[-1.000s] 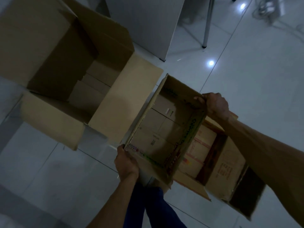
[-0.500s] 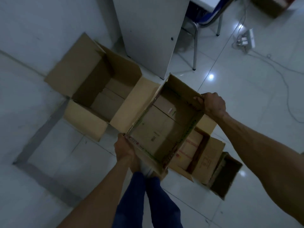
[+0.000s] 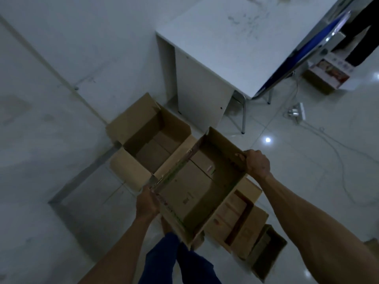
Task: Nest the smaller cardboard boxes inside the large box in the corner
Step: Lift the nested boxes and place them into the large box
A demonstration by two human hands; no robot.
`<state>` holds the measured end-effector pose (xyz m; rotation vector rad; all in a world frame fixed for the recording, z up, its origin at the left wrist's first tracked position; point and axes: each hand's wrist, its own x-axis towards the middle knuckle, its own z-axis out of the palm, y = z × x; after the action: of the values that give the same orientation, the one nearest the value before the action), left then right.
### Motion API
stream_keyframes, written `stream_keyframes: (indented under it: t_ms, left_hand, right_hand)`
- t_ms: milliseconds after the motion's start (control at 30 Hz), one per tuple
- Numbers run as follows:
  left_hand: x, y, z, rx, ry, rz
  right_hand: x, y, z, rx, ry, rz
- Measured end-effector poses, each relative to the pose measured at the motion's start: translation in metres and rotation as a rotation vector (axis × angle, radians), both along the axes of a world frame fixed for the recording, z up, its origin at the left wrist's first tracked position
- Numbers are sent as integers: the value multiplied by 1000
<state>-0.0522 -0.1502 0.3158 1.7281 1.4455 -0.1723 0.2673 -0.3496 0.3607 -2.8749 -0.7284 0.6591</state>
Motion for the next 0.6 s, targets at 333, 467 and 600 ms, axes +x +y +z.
stream_keyframes:
  t_ms: [333,467,600]
  left_hand:
    - [-45,75,34,52,5,59]
    - [-57,115,39,62,-25,92]
    - [-66,156,39,91,-1,43]
  right_hand:
    - [-28,92,37,66,23,126]
    - [-29,139,40,75,26,177]
    - [-30,185,31,91,54,207]
